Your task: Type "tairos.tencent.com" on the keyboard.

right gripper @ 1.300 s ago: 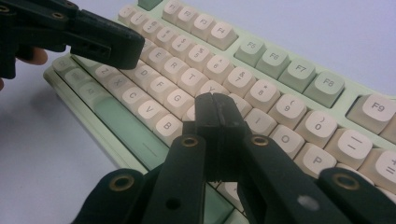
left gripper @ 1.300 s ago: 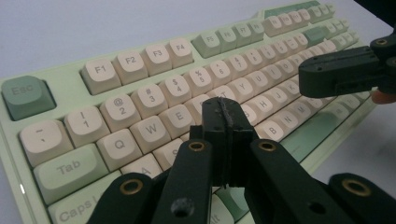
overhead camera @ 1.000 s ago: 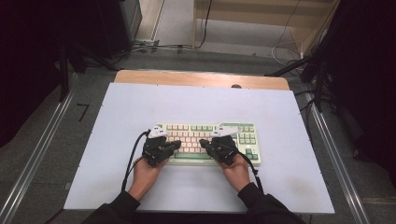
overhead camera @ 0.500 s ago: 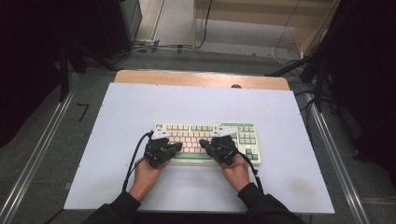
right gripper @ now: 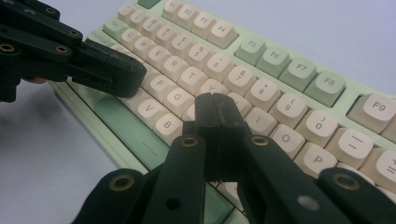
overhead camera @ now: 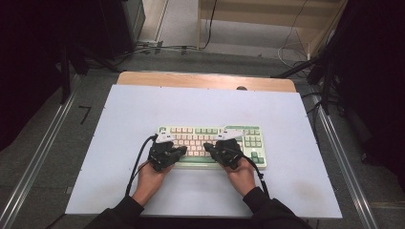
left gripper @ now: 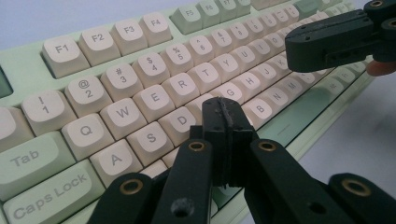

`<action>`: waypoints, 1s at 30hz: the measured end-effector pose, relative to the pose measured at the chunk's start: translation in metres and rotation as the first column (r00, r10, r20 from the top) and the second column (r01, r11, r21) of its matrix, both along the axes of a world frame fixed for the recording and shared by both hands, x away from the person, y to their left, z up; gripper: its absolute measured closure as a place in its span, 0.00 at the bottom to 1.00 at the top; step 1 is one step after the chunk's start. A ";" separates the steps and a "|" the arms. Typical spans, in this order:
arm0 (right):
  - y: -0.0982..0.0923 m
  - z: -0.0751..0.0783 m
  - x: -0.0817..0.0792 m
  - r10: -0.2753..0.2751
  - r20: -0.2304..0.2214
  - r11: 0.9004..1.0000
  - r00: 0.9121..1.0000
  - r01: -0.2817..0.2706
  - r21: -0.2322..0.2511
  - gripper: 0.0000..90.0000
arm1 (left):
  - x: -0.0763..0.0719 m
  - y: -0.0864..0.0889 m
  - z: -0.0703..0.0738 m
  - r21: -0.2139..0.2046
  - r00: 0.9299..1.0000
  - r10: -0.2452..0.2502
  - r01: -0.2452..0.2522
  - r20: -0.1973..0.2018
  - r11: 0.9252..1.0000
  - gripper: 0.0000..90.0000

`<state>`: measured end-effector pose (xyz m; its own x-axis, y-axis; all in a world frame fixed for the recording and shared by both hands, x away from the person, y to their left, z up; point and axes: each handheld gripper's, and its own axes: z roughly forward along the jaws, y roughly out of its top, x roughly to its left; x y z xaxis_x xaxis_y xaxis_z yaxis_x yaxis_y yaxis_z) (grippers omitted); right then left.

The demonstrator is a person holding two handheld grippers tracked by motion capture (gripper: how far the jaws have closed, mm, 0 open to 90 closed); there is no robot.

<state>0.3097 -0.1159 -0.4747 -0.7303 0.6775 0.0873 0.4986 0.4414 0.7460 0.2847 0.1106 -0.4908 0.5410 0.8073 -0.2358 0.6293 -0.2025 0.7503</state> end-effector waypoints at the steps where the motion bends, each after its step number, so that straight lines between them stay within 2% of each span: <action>1: 0.000 0.000 0.000 -0.001 0.000 1.000 1.000 0.001 0.000 0.97 | 0.000 0.000 0.000 0.000 1.000 0.000 0.000 0.000 1.000 1.00; 11: 0.000 0.000 0.000 0.001 -0.002 1.000 1.000 -0.001 0.001 0.97 | 0.000 0.000 -0.002 0.002 1.000 -0.003 0.003 -0.010 1.000 1.00; 19: 0.000 0.000 0.000 -0.001 -0.003 1.000 1.000 0.001 0.002 0.97 | 0.000 0.005 0.003 -0.029 0.999 0.027 -0.026 0.017 0.999 1.00; 30: 0.000 -0.001 0.001 0.001 -0.003 1.000 1.000 -0.001 0.000 0.97 | 0.006 0.011 0.007 -0.040 0.997 0.069 -0.067 0.040 0.997 1.00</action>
<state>0.3103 -0.1162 -0.4755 -0.7307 0.6769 0.0891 0.5004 0.4422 0.7444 0.2905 0.1217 -0.4841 0.4953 0.8333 -0.2456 0.6087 -0.1312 0.7825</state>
